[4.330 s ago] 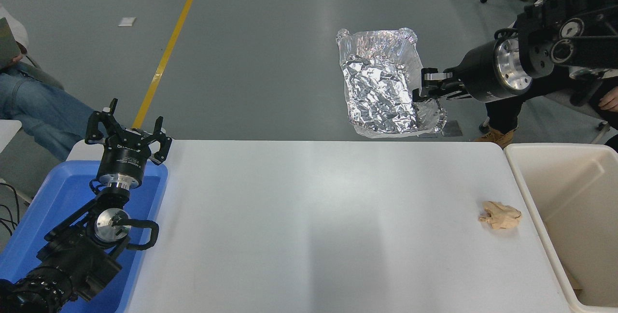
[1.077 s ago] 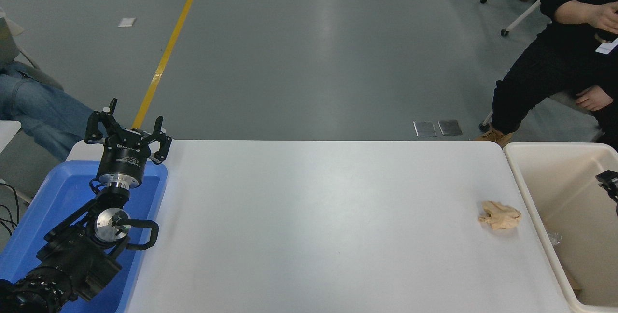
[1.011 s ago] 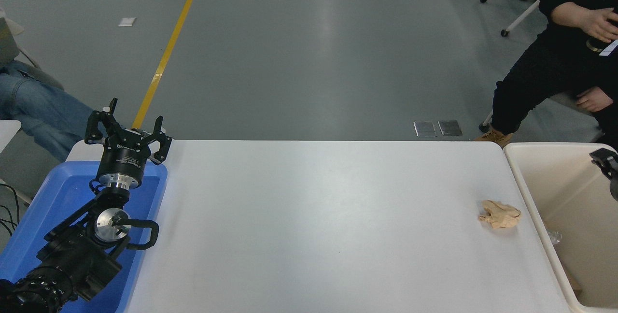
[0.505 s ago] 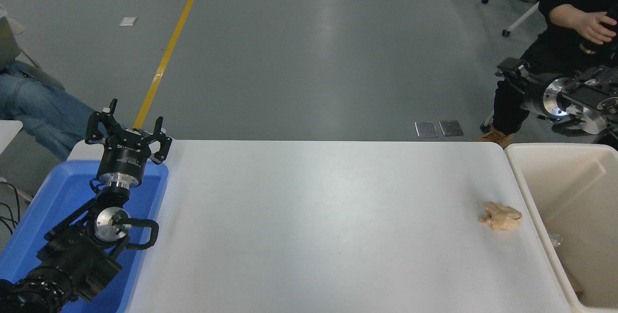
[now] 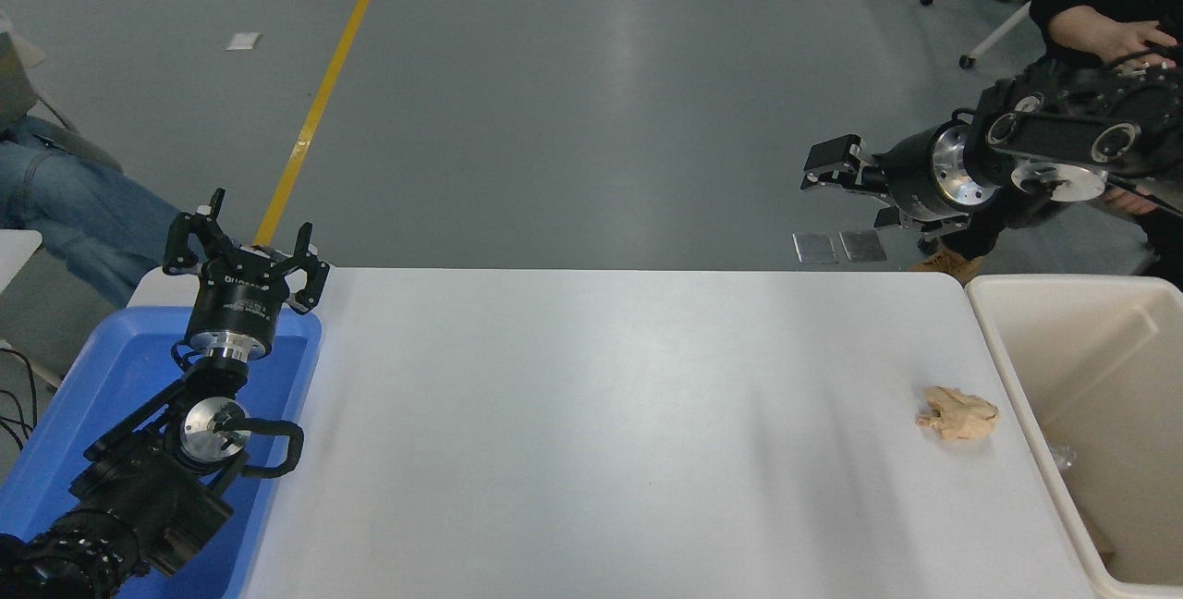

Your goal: Pick up foil plate and place in dustbin

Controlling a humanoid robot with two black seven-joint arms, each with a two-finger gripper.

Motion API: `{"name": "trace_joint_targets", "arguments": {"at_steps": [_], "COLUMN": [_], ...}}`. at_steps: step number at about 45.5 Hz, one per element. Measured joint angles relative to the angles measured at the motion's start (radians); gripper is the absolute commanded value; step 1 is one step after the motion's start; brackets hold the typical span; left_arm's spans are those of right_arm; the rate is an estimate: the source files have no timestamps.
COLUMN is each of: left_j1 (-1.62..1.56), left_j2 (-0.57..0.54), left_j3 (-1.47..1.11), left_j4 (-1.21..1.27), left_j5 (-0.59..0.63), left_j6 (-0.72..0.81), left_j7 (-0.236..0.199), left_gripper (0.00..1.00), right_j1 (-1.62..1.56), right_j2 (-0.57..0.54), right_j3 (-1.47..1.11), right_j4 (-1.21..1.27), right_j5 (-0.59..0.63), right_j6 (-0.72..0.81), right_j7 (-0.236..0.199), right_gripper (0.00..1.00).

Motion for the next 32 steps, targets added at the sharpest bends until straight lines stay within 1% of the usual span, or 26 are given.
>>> {"name": "trace_joint_targets", "arguments": {"at_steps": [14, 21, 32], "left_j1": [0.000, 0.000, 0.000], "left_j2": [0.000, 0.000, 0.000], "left_j3": [0.000, 0.000, 0.000], "left_j4": [0.000, 0.000, 0.000], "left_j5": [0.000, 0.000, 0.000], "left_j6": [0.000, 0.000, 0.000], "left_j7": [0.000, 0.000, 0.000], "left_gripper": [0.99, 0.99, 0.99], "right_j1": [0.194, 0.263, 0.310], "right_j2": [-0.041, -0.051, -0.053], "right_j3": [-0.083, -0.106, -0.121], "right_j4": [0.214, 0.287, 0.335], "right_j5": [-0.018, -0.023, -0.029], "right_j6": [0.127, 0.158, 0.177], "right_j7": [-0.003, -0.004, -0.004], "right_gripper": [1.00, 1.00, 1.00]}}
